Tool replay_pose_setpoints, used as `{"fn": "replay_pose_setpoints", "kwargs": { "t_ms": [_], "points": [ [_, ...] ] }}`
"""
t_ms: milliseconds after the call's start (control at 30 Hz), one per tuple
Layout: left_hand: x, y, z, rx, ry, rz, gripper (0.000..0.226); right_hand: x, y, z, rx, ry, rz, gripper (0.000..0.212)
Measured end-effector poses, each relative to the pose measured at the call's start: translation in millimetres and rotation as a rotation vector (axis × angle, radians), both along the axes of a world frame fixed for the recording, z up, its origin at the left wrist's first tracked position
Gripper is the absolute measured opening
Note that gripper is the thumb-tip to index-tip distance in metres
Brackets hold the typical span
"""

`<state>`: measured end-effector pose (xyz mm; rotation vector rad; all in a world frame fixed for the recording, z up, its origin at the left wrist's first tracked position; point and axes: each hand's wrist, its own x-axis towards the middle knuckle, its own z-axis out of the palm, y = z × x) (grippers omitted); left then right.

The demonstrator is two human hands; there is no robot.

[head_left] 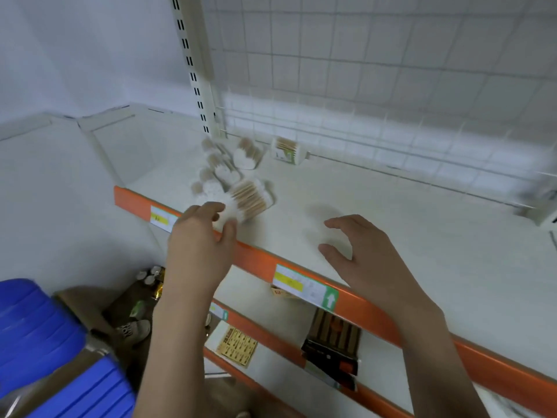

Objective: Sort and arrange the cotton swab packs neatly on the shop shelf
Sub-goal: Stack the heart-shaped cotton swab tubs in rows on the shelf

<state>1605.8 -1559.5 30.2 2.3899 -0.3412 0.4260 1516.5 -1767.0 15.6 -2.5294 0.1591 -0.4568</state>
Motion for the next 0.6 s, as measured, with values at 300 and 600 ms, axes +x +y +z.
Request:
{"fn": "replay_pose_setpoints", "kwargs": {
  "t_ms": [300, 600],
  "points": [
    [126.4, 46.7, -5.5, 0.121, 0.178, -0.061, 0.057, 105.0, 55.8, -7.1, 0.137, 0.129, -0.075, 0.066],
    [193.4, 40.3, -16.0, 0.261, 0.457, -0.232, 0.079, 155.3, 58.0, -9.9, 0.293, 0.321, -0.066, 0.078]
  ]
}}
